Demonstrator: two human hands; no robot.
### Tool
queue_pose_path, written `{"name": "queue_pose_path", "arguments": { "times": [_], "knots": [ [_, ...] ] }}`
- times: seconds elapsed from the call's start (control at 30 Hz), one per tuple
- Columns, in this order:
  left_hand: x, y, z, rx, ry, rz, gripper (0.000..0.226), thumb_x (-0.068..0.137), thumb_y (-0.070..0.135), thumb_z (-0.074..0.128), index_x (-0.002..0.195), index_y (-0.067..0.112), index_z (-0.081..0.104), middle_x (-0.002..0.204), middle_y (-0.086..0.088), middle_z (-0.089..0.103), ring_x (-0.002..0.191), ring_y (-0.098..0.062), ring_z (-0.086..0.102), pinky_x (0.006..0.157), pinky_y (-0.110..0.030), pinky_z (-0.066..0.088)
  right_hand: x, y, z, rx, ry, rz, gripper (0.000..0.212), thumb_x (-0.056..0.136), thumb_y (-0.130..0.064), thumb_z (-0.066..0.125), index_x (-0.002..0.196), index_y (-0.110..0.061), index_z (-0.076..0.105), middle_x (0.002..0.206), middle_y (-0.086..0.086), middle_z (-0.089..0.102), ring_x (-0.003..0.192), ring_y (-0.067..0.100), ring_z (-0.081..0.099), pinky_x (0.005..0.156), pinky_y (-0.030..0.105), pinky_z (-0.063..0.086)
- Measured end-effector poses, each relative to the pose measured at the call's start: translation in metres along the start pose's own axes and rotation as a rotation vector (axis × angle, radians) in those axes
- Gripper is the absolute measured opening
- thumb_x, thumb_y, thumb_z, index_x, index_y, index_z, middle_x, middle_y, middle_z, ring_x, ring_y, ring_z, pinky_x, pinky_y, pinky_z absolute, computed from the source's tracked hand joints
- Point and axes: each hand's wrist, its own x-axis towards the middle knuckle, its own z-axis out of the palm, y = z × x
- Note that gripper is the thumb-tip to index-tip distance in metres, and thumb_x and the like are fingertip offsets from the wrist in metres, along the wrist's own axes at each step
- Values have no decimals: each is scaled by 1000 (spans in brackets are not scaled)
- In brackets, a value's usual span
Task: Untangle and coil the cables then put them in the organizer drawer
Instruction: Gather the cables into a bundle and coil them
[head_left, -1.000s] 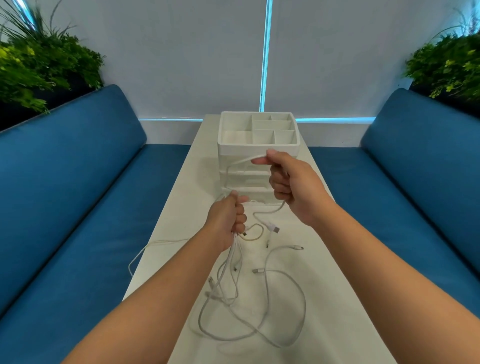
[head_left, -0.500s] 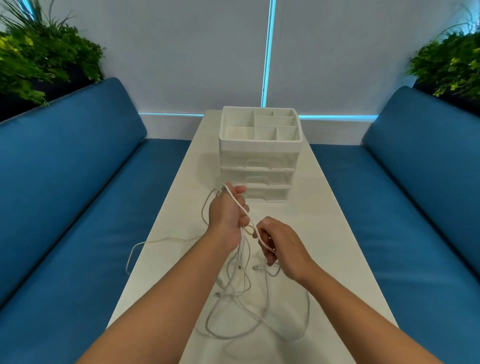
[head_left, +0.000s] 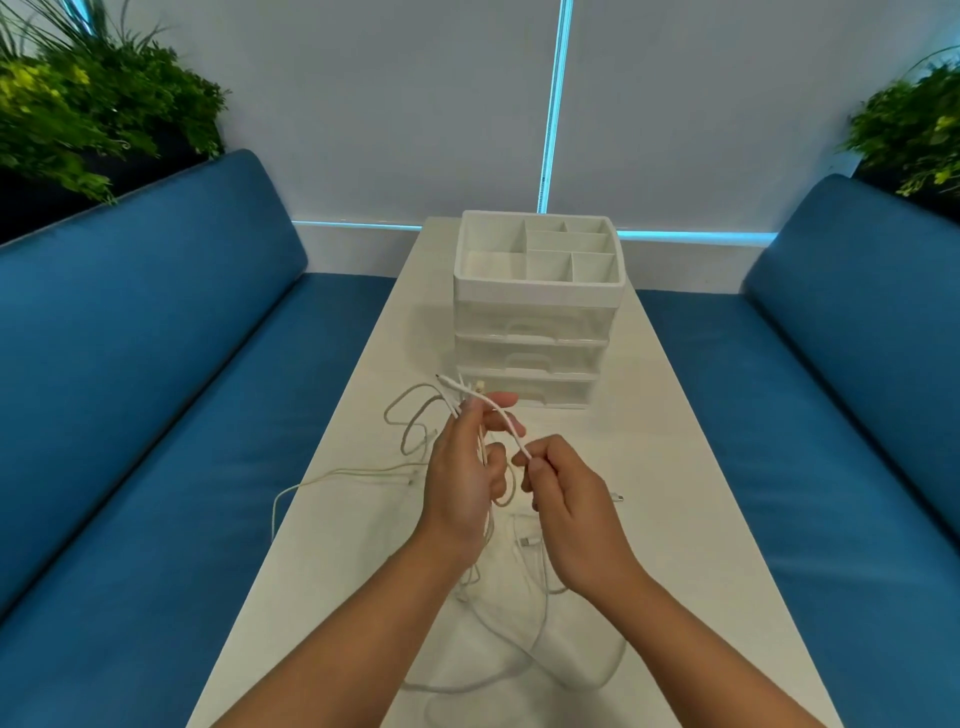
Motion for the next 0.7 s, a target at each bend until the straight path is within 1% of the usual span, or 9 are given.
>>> {"name": "queue_pose_path", "arguments": {
  "times": [0.1,0.17,0.23,0.3,0.37,0.43,0.5,0.6,0.7],
  "knots": [
    [-6,0,-2,7,-41,12,39,107,32,30,103,10,61,67,-4,53,42,-6,26,43,-16,28,-4,5,-2,-64,-112,73,20,95,-21,43,82,-18,59,79,-2,62,68,8,54,63,27,43],
    [-9,-3,-2,155,-64,60,38,107,34,31,96,10,59,58,2,41,45,-5,30,45,-15,29,-3,1,-3,0,-80,103,20,83,-28,43,85,-20,61,83,-5,65,75,5,58,69,24,44],
    [-10,-12,-3,328,-116,109,36,106,33,33,91,12,58,57,10,44,49,-1,40,52,-13,36,5,-9,-8,171,-23,127,21,81,-31,46,88,-20,62,84,-4,67,80,10,63,73,27,49],
    [-13,-22,-5,437,-175,121,37,106,39,33,98,15,59,70,2,60,64,-11,57,64,-24,49,16,-24,-16,156,-103,123,23,91,-38,50,78,-20,58,71,-7,63,68,8,60,68,24,48],
    [-15,-29,-8,479,-186,105,35,106,37,32,105,14,59,85,-17,62,75,-27,59,73,-43,53,23,-32,-21,32,-225,154,34,97,-36,51,68,-17,52,58,-11,54,55,4,50,62,24,41],
    [-17,-31,-12,484,-168,103,32,107,29,31,92,21,59,69,-7,55,63,-13,49,59,-32,43,25,-31,-21,102,-268,211,37,98,-30,52,69,-6,55,55,-4,55,53,8,52,66,32,47],
    [-18,-27,-13,468,-190,114,34,107,28,32,83,24,56,62,9,53,56,-4,45,57,-18,36,22,-26,-20,266,-257,269,40,97,-29,53,83,7,62,62,10,56,59,20,54,79,44,50],
    [-21,-26,-13,488,-246,121,36,105,31,33,88,14,59,68,8,60,54,1,46,57,-12,36,19,-24,-17,435,-156,374,36,97,-26,53,96,6,68,74,19,52,60,25,43,68,37,43],
    [-23,-28,-16,480,-288,116,31,104,32,33,101,22,62,70,11,61,54,1,48,58,-11,36,21,-23,-15,468,-122,437,30,97,-20,49,94,-3,73,83,27,60,64,29,41,61,32,39]
  ]
}}
